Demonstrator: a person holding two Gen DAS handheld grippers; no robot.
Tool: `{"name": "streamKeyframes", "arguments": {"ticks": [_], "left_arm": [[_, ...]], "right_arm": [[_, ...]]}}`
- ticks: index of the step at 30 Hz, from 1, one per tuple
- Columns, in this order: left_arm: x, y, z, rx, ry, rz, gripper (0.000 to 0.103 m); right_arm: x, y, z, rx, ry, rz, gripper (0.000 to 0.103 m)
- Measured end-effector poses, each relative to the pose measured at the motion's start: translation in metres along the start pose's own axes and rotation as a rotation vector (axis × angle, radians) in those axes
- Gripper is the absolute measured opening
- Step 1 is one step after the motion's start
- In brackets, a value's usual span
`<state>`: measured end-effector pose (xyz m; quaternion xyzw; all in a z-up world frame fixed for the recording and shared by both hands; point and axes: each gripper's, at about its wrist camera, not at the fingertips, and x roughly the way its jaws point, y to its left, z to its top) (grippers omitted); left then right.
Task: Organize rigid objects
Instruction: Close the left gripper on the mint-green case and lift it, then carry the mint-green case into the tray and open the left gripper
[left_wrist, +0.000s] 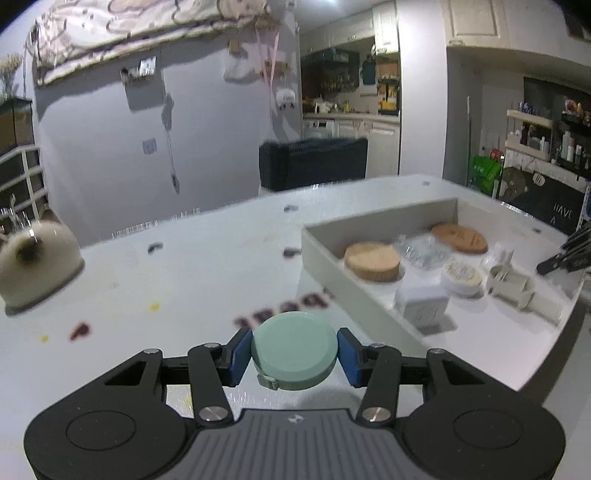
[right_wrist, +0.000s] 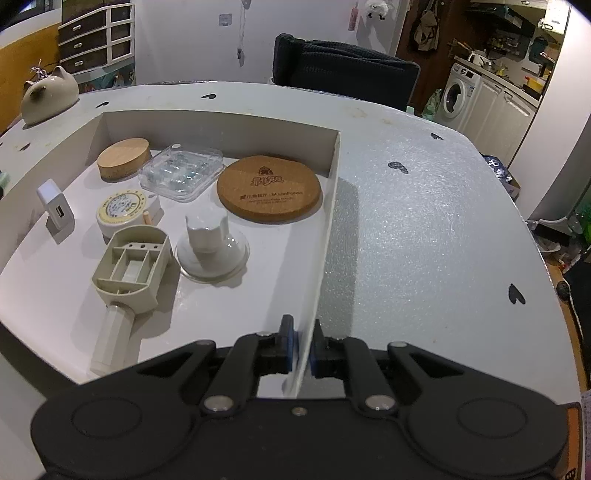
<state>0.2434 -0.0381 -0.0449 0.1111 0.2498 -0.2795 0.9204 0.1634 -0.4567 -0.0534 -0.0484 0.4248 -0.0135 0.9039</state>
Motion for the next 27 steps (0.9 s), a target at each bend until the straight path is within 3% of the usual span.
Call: {"name": "streamKeyframes", "arguments": {"ticks": [8,18,27], "left_arm": [[-0.029,-0.045,0.033,0.066,-0.106,-0.082,0.051],[0.028,-0.129,0.038,0.145,0.008,-0.274,0.05],[0.078,-0.157,0.033,0.135,0.127,-0.288,0.051]], "right_arm": [[-0.001,-0.001,-0.002,-0.007,-0.013,0.007,0.01],[-0.002,-0.004,-0.004,-0.001,-0.026,0.02,0.009],[-0.003,-0.006,-0.005,0.009,-0.03,0.032,0.009]]}}
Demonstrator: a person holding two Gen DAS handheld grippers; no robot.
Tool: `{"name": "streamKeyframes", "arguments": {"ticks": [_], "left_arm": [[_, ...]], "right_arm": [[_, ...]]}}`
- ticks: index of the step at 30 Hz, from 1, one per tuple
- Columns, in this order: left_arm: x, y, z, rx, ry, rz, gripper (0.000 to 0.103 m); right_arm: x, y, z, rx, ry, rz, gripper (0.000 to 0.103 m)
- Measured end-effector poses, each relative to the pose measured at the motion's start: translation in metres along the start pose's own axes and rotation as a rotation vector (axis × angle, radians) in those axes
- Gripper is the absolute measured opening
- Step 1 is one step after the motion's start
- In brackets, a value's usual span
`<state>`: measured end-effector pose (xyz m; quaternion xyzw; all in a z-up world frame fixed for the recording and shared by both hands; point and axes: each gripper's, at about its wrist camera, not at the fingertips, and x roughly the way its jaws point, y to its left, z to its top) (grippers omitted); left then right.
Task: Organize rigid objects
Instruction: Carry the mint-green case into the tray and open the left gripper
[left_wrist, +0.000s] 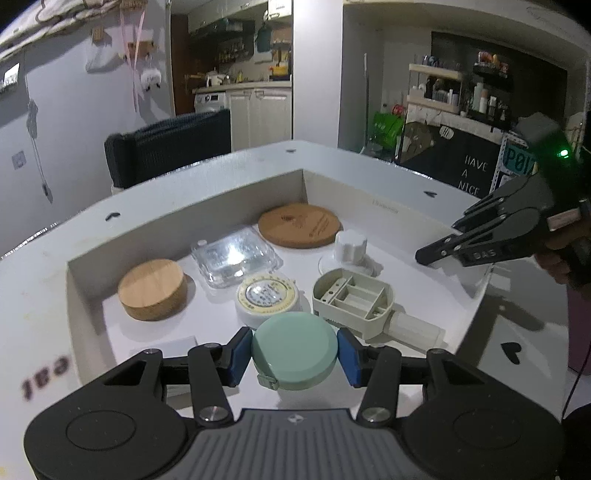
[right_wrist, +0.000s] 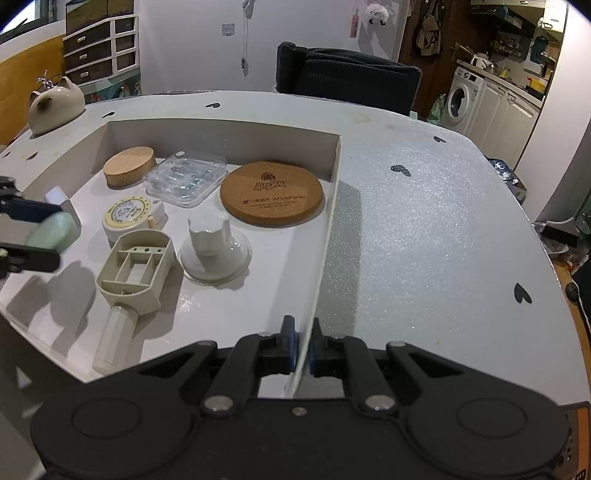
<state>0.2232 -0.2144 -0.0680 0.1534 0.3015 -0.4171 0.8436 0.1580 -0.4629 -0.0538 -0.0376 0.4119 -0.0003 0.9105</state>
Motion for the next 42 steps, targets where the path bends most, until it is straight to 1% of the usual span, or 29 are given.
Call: {"name": "streamKeyframes", "arguments": {"ticks": [3,4,5,6,7,8,16,24,26,32,35,36,38,39,40,42], "left_arm": [[0.009,0.002,-0.002,-0.018,0.021,0.013,0.052],[0.01,0.003,-0.002,-0.024,0.028,0.019,0.056],[0.011,0.005,-0.003,-0.031,0.037,0.023,0.065],[0.01,0.005,-0.002,-0.039,0.039,0.021,0.07],[0.008,0.006,-0.002,-0.043,0.033,0.013,0.083],[0.007,0.005,-0.002,-0.043,0.029,0.011,0.089],[0.001,0.001,0.0,-0.047,0.031,0.013,0.09],[-0.01,-0.004,0.003,-0.073,0.011,0.01,0.098],[-0.016,-0.006,0.003,-0.091,-0.002,0.014,0.101],[-0.043,-0.013,0.002,-0.146,-0.058,0.044,0.102],[-0.061,-0.014,0.0,-0.188,-0.099,0.054,0.102],[-0.067,-0.014,0.0,-0.206,-0.107,0.061,0.102],[-0.079,-0.016,0.0,-0.231,-0.123,0.098,0.102],[-0.086,-0.018,0.0,-0.238,-0.131,0.127,0.102],[-0.092,-0.02,-0.001,-0.242,-0.137,0.16,0.102],[-0.102,-0.023,-0.001,-0.251,-0.136,0.232,0.102]], "right_arm": [[0.0,0.0,0.0,-0.004,0.0,0.001,0.009],[0.0,0.0,0.0,-0.004,0.0,0.002,0.009],[0.0,0.0,0.0,-0.004,-0.001,0.001,0.009],[0.0,0.0,0.0,-0.003,-0.002,0.002,0.009],[0.0,0.0,0.0,-0.003,-0.002,0.002,0.009],[0.0,0.0,-0.001,-0.002,-0.003,0.003,0.009],[0.0,0.0,-0.001,-0.003,-0.002,0.001,0.009],[0.0,0.0,-0.001,-0.002,-0.003,0.001,0.009],[0.0,0.0,-0.001,-0.001,-0.004,0.001,0.009],[0.0,0.0,-0.001,0.0,-0.005,0.0,0.009],[0.0,-0.001,-0.001,0.006,-0.008,0.001,0.009],[-0.001,-0.001,-0.002,0.011,-0.011,0.004,0.009],[-0.001,-0.004,-0.002,0.031,-0.017,0.01,0.009],[-0.001,-0.006,-0.002,0.047,-0.02,0.009,0.011],[-0.002,-0.007,-0.002,0.063,-0.028,0.014,0.021],[-0.009,-0.008,-0.003,0.083,-0.064,0.033,0.031]]}}
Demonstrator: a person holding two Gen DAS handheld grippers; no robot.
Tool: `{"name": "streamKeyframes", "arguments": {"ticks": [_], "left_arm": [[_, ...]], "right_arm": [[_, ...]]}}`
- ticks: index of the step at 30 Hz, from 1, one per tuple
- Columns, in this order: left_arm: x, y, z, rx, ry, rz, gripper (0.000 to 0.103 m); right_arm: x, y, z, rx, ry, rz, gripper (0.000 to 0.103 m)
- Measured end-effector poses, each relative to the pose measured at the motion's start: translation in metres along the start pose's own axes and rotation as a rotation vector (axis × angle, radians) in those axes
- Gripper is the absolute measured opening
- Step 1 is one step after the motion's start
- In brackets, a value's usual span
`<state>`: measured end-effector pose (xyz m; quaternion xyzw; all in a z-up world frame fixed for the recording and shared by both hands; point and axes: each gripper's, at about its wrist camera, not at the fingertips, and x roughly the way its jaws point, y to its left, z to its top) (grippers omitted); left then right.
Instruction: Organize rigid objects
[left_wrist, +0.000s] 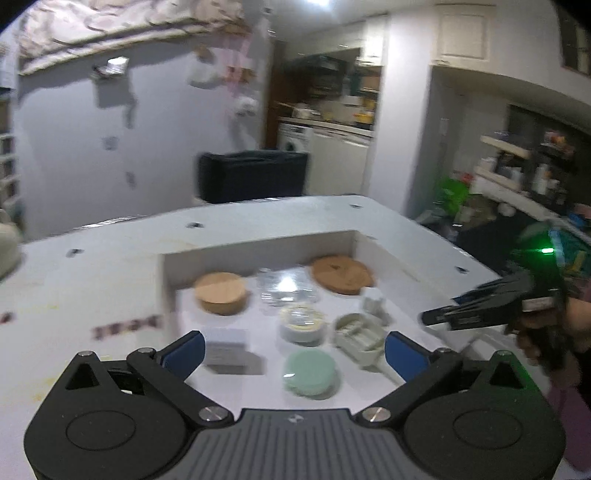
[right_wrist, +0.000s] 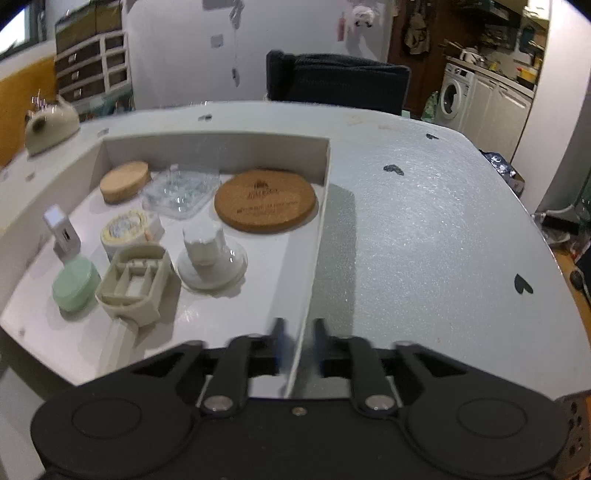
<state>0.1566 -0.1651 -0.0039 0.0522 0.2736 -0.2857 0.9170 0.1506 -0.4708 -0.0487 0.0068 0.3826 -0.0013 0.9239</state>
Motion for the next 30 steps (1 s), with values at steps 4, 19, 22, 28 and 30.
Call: {"name": "streamKeyframes", "arguments": {"ticks": [4,19,22,28,30], "left_arm": [[-0.021,0.001,-0.002,-0.016,-0.041,0.117,0.102],[-0.084,-0.017,-0.031,-0.05,-0.156,0.337,0.103],[-0.089,-0.019,-0.036,-0.076,-0.15,0.323,0.103],[-0.096,-0.034,-0.051,-0.076,-0.146,0.347,0.103],[-0.098,-0.038,-0.056,-0.066,-0.144,0.353,0.103]], "right_arm": [[-0.028,0.011,0.004,-0.01,-0.103,-0.012,0.051],[-0.132,0.085,-0.045,0.0,-0.335,-0.096,0.096],[-0.143,0.091,-0.057,0.021,-0.347,-0.112,0.1],[-0.165,0.099,-0.073,0.042,-0.41,-0.163,0.103],[-0.171,0.102,-0.077,0.048,-0.421,-0.162,0.103]]}}
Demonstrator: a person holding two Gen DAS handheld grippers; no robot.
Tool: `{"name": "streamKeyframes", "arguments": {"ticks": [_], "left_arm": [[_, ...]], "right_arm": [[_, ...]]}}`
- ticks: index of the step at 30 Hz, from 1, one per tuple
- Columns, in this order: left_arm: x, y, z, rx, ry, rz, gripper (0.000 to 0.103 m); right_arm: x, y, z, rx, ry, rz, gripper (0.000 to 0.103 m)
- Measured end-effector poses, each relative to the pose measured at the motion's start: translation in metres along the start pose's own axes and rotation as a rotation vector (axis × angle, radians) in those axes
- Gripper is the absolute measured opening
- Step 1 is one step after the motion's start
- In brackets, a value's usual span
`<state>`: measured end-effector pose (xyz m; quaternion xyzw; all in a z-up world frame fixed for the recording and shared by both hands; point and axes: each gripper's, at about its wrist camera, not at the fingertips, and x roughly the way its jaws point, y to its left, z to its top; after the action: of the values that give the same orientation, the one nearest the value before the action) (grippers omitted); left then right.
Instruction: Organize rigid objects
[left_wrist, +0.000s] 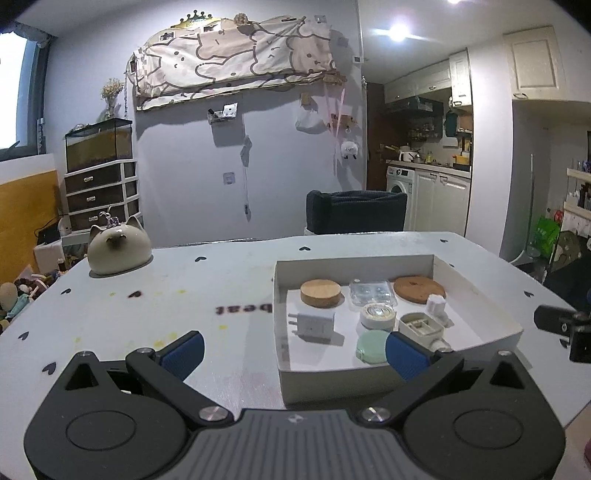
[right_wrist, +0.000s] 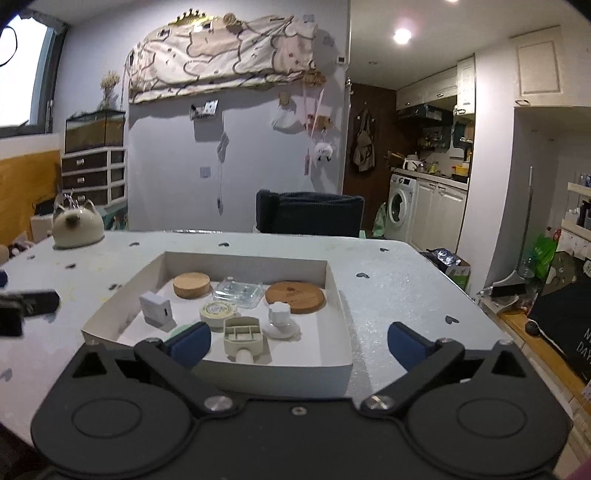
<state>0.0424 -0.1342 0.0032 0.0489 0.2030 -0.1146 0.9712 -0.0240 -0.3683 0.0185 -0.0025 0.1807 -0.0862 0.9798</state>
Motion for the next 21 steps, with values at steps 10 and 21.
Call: {"name": "streamKeyframes", "arguments": {"ticks": [10,21], "left_arm": [[-0.013,-0.005,-0.011,0.0,0.005,0.026,0.103],[-0.019,-0.001,-0.013,-0.035,0.012,0.042,0.103]], "right_arm": [[-0.01,0.007,-0.011,0.019,0.016,-0.009,0.103],[-0.016,0.01,-0.01,0.003,0.004,-0.029,0.103]]}}
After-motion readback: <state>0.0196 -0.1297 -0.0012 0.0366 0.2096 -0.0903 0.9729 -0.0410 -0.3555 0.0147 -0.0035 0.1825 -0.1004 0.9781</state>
